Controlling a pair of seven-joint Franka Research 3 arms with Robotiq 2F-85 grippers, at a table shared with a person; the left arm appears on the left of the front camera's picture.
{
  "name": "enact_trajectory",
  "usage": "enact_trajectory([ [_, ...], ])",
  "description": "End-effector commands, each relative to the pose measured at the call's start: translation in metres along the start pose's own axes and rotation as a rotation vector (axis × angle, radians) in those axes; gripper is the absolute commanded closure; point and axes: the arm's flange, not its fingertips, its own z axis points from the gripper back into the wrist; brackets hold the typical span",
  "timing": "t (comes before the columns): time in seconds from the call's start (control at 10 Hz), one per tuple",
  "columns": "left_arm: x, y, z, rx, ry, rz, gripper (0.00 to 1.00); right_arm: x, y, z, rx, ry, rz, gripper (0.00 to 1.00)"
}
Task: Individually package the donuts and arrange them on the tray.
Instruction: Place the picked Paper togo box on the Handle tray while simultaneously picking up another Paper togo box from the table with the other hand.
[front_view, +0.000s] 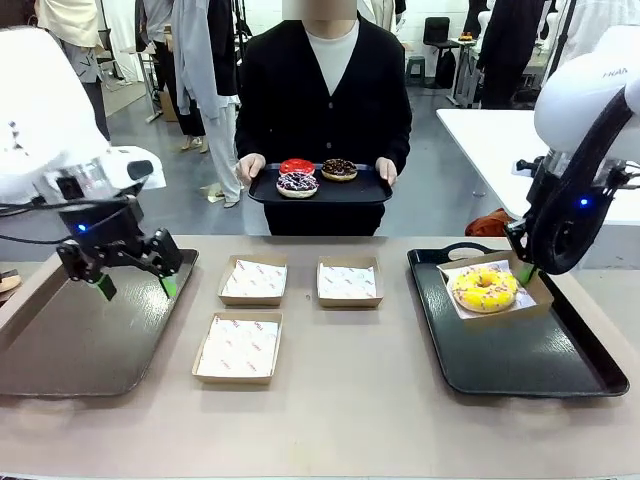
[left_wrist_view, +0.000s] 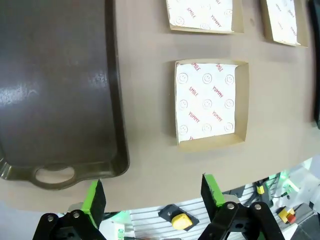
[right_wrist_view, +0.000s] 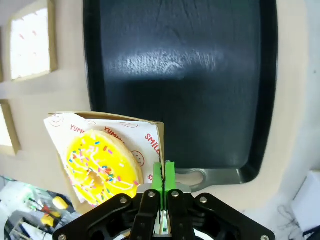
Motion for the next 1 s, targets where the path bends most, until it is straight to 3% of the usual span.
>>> enact_trajectory([
  [0.0,-0.003,-0.019,-0.027,0.054,-0.038,0.001,0.0,-0.002,-0.001,-0.011,0.033,-0.011,-0.058,0.99],
  [0.3,-0.015,-0.04,-0.067,0.149,-0.082,-0.069,0.0,-0.001,-0.009,-0.015,0.062,-0.003,-0.092,0.99],
  [0.4,-0.016,-0.042,-0.077,0.158,-0.06,-0.081,0.0,-0.002,-0.009,-0.012,0.018,0.011,-0.054,0.99],
  [0.7,-0.017,-0.052,-0.109,0.122,0.009,-0.079,0.0,-0.002,-0.009,-0.012,0.018,0.011,-0.054,0.99],
  [0.9,-0.011,-0.054,-0.109,0.08,0.004,-0.07,0.0,-0.002,-0.009,-0.012,0.018,0.011,-0.054,0.99],
])
